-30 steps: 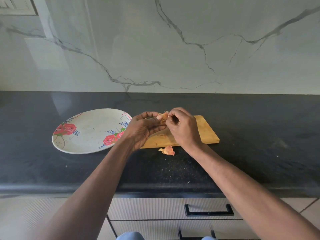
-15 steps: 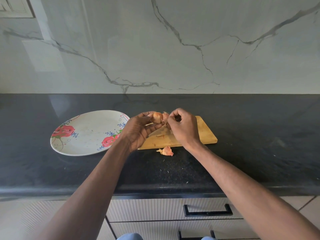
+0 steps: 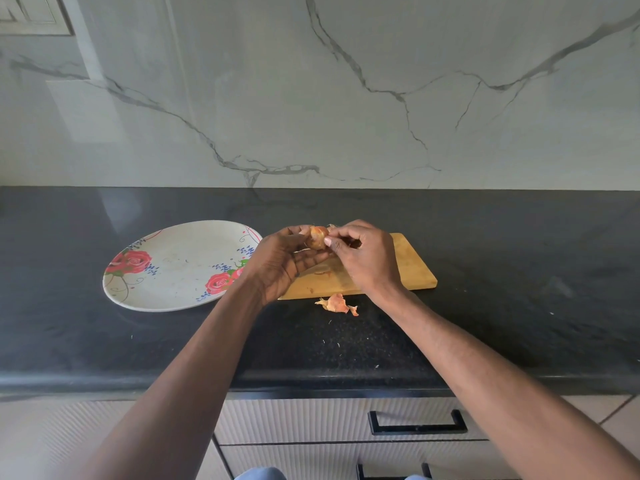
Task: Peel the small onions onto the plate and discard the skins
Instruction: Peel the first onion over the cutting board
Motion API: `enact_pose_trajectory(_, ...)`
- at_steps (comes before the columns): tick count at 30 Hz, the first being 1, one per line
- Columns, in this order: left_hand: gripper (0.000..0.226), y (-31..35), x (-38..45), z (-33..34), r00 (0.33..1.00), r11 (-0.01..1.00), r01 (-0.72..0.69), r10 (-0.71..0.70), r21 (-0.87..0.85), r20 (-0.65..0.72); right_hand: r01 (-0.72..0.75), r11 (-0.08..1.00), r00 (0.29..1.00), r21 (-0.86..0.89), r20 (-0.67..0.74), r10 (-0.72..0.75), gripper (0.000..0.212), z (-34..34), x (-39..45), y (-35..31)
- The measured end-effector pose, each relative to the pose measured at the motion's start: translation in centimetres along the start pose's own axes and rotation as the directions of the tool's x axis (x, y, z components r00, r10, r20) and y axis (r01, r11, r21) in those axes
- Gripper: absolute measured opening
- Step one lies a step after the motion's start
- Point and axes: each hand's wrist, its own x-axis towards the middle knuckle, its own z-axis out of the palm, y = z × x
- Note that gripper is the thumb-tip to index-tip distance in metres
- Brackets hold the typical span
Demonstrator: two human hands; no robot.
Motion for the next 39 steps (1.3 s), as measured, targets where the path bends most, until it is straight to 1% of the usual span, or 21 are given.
enact_pose_trajectory(6,0.01,0.0,0.06,0.0,1.0,1.0,-0.011,0.011,0.022,0.017,0.03,0.999,0.999,-0.023,-0.011,-0.03,0.002,0.03,-0.18,-0.1)
enact_pose_trajectory(13,0.012,-0.03,0.12,-0.04,0.999,0.999,0.01,-0.008,0.046,-0.033,-0.049,0.999,0.998,0.013,-0.032,0.049,0.007,-0.05,0.08,0.23)
enact_pose_trajectory(16,0.013,-0.05,0.08,-0.06,0.999,0.999,-0.01,0.011,0.05,-0.031,-0.038,0.999,0.999,0.013,-0.002,0.038,0.007,-0.1,0.15,0.28)
enact_pose_trajectory(19,0.013,0.05,0.06,-0.05,0.999,0.999,-0.034,0.034,0.003,-0.033,-0.014,0.998,0.999,0.06,0.031,0.012,0.011,-0.14,0.2,0.29)
enact_pose_trajectory(20,0.013,0.08,0.09,-0.06,0.999,0.999,-0.039,0.038,-0.016,-0.032,-0.025,0.996,0.999,0.087,0.043,0.021,0.016,-0.23,0.21,0.27)
enact_pose_trajectory(22,0.012,0.03,0.14,-0.11,0.999,0.999,-0.036,0.035,-0.024,-0.032,-0.096,0.987,0.991,0.131,0.108,0.082,0.041,-0.34,0.25,0.23)
enact_pose_trajectory(23,0.012,-0.03,0.19,-0.16,0.999,0.999,-0.027,0.026,-0.017,-0.031,-0.124,0.984,0.985,0.13,0.137,0.106,0.05,-0.33,0.32,0.16)
enact_pose_trajectory(24,0.012,-0.11,0.25,-0.21,1.0,1.0,-0.015,0.014,-0.01,-0.028,-0.127,0.985,0.983,0.118,0.151,0.109,0.051,-0.28,0.35,0.11)
enact_pose_trajectory(26,0.014,-0.26,0.37,-0.26,1.0,1.0,0.004,-0.004,0.004,-0.019,-0.121,0.986,0.985,0.113,0.135,0.106,0.044,-0.17,0.34,0.03)
enact_pose_trajectory(29,0.015,-0.28,0.54,-0.4,1.0,1.0,-0.007,0.007,0.017,0.01,-0.15,0.973,0.986,0.173,0.1,0.134,0.031,-0.38,0.28,-0.14)
enact_pose_trajectory(32,0.024,-0.23,0.71,-0.67,0.999,1.0,-0.016,0.017,-0.026,0.051,-0.179,0.957,0.982,0.228,0.095,0.161,0.02,-0.55,0.45,0.14)
enact_pose_trajectory(35,0.027,-0.23,0.62,-0.69,0.998,0.998,-0.001,0.005,-0.055,0.069,-0.175,0.953,0.984,0.249,0.09,0.157,0.018,-0.58,0.66,0.32)
enact_pose_trajectory(39,0.028,-0.14,0.39,-0.47,0.998,0.999,0.003,0.0,-0.05,0.06,-0.142,0.97,0.986,0.197,0.113,0.122,0.019,-0.7,0.61,0.18)
